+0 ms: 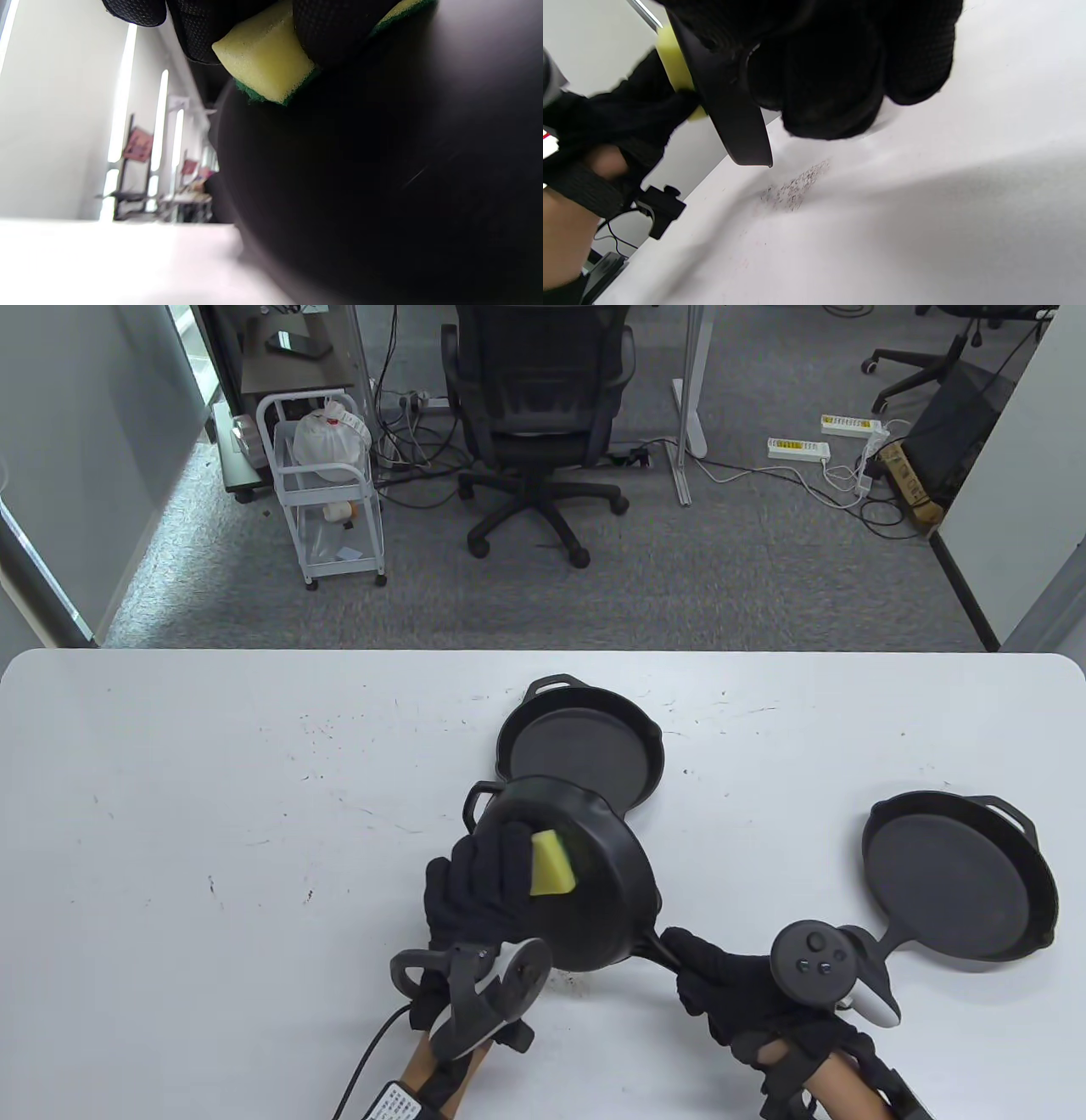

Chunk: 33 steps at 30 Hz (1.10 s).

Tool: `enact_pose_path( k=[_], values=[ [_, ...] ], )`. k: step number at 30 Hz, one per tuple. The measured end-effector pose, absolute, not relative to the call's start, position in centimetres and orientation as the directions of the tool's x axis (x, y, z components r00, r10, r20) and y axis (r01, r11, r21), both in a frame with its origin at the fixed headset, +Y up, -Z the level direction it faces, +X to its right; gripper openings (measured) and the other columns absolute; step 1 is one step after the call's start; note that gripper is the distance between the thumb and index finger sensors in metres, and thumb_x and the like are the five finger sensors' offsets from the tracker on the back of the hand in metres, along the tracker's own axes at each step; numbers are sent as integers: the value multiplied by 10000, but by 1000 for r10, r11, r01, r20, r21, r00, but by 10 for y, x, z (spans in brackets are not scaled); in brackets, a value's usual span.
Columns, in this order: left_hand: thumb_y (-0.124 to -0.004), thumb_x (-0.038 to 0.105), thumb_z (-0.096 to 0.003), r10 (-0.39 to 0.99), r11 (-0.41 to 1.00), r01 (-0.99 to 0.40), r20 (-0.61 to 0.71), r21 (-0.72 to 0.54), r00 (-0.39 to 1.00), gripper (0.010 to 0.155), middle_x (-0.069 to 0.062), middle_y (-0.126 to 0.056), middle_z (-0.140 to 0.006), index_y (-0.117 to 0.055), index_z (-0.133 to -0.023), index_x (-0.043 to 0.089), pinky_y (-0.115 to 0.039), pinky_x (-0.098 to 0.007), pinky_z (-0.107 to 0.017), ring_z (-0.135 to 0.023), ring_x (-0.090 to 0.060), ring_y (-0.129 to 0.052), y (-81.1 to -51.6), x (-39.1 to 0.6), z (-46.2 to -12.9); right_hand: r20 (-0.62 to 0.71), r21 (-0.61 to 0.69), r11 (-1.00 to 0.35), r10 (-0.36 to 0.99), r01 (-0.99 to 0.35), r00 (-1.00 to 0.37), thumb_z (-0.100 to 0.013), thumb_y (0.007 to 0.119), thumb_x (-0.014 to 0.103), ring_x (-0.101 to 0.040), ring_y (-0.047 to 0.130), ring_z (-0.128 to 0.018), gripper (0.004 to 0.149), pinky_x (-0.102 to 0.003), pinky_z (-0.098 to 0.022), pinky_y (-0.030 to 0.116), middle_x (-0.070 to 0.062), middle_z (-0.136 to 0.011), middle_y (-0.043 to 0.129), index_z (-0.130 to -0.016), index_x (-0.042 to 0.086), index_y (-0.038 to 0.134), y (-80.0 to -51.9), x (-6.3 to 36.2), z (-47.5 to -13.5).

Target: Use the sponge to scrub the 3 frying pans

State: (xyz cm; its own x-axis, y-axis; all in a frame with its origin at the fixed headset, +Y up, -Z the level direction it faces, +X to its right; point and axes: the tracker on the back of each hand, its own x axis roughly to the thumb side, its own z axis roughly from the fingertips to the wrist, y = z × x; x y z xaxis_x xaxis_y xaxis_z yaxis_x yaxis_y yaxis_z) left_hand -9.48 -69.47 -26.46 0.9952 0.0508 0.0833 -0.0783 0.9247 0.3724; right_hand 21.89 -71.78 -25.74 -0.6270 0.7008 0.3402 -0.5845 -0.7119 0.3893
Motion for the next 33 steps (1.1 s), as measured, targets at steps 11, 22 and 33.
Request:
enact_pose_path(
  k=[11,22,33],
  values=[
    [-807,441,-488,67,954,-170,375,248,925,816,-78,-653,-1190,-424,-1184,252,-643,-607,-756,-1041,-342,-763,-705,-42,-244,264,282,-639,769,-716,-582,-421,810,372,-200,1067,-150,556,-489,-329,909,-29,-566,1054,-950,212,744,-715,237,-259],
    [-754,389,-514,51,898,-83,86,431,995,808,-144,-612,-1185,-368,-1185,158,-646,-608,-736,-1044,-389,-724,-693,-95,-262,316,433,-664,745,-609,-588,-420,814,364,-197,1073,-130,559,-483,-312,917,-36,-556,1061,-947,187,753,-719,214,-251],
    [-755,380,-556,154,957,-176,110,231,982,762,-123,-604,-1177,-386,-1177,139,-617,-564,-781,-1052,-342,-705,-713,-96,-276,219,267,-524,850,-809,-479,-430,801,389,-219,1052,-182,532,-501,-354,881,-47,-576,1043,-941,243,773,-711,233,-265]
  ],
)
